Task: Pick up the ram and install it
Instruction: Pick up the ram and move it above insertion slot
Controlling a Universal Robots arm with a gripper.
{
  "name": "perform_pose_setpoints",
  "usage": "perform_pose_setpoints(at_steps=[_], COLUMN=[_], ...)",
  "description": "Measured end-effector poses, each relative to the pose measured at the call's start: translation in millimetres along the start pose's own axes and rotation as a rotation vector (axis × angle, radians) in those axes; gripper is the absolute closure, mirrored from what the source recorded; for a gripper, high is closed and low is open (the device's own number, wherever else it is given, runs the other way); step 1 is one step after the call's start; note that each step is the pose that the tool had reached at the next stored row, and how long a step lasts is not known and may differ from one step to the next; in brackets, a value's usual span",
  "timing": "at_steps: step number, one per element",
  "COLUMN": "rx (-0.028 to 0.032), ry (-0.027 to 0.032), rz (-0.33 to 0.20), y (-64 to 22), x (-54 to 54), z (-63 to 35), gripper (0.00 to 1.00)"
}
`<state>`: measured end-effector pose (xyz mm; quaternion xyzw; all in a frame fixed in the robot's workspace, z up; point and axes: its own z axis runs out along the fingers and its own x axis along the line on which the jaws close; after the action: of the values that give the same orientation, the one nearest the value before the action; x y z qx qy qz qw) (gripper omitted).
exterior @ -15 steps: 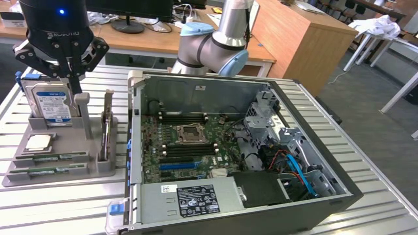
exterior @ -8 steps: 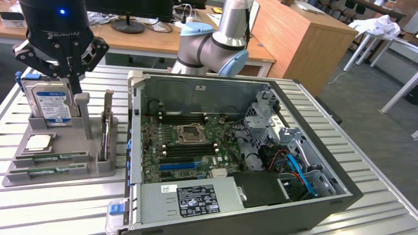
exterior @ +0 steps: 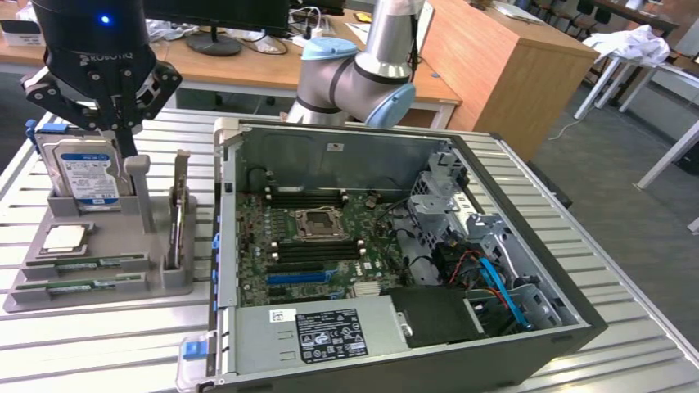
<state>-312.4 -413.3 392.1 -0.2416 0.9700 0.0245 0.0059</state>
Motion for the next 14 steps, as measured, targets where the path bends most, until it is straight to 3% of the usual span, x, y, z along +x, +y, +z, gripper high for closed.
perform_pose_setpoints(at_steps=[14], rx=[-0.0007], ry=[0.0014], rz=[-0.031], y=[0.0], x=[0.0], z=[0.0], gripper=[0.90])
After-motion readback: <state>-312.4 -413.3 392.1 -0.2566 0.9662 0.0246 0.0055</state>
